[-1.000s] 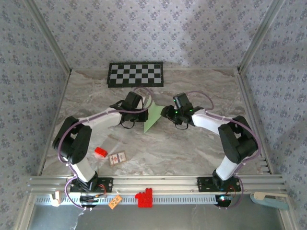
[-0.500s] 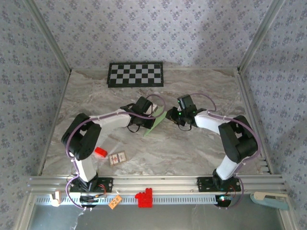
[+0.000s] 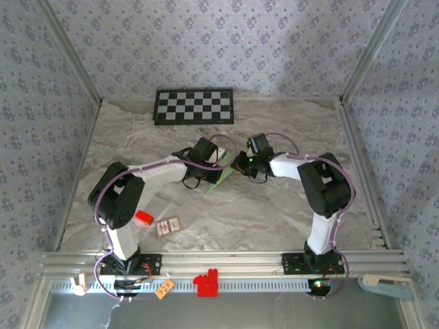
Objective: Fold a paper plane with a square sheet of paper (pick it up from the middle)
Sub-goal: Turn over the paper at the center of the table.
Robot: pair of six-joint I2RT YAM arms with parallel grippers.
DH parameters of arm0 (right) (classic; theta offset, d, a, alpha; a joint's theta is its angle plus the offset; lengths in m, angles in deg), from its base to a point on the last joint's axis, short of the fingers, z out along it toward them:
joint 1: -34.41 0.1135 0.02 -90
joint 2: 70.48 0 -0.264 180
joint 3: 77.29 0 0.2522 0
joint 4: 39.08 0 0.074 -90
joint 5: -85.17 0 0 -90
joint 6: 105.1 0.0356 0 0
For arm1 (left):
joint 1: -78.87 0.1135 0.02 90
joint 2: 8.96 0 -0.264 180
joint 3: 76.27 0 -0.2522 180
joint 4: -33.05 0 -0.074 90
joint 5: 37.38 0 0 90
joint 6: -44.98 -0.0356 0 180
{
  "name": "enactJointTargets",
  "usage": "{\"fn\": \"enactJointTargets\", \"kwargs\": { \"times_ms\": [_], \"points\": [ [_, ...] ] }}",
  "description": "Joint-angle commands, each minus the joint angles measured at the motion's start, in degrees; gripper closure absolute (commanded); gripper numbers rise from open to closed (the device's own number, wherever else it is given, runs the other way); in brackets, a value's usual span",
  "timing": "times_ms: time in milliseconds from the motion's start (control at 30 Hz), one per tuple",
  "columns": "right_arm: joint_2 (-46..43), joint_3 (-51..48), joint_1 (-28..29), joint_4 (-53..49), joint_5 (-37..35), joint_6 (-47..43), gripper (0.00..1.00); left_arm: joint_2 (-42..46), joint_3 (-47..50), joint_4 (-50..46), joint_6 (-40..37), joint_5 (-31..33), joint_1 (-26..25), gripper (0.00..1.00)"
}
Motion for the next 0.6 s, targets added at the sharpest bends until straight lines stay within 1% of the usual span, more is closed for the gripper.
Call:
{"fn": "enactJointTargets", "kwargs": {
  "times_ms": [0,167,267,300,367,433,467,567],
  "points": [
    [2.17,1.65,-0.01,0.76,1.5,1.17,0.84,0.99,0.67,0.65,-0.6,-1.64,-0.15,0.94],
    [3.69,2.27,0.11,0.45,1.28,1.32,0.85,0.96,0.83,0.71,-0.61,-1.9,-0.22,0.94],
    [4.11,2.71,0.14,-1.93,0.01,0.99,0.85,1.5,1.13,0.83,-0.38,-1.9,-0.2,0.9],
    [4.27,3.09,0.22,-3.67,-0.71,0.73,0.86,1.94,1.54,1.02,-0.15,-1.75,-0.22,0.87],
    [4.62,3.79,0.3,-6.55,-2.03,0.2,0.86,3.06,2.41,1.64,0.81,-1.4,-0.19,0.78],
    [4.92,4.23,0.39,-8.62,-2.91,-0.05,0.86,4.69,4.09,3.0,2.6,-0.75,-0.12,0.62],
    [5.06,4.41,0.45,-9.41,-3.19,-0.15,0.86,5.42,5.1,4.0,3.38,-0.7,-0.16,0.56],
    [5.56,4.99,0.46,-10.99,-3.4,-0.1,0.86,8.05,9.52,8.55,5.32,-0.4,-0.09,0.47]
  ]
}}
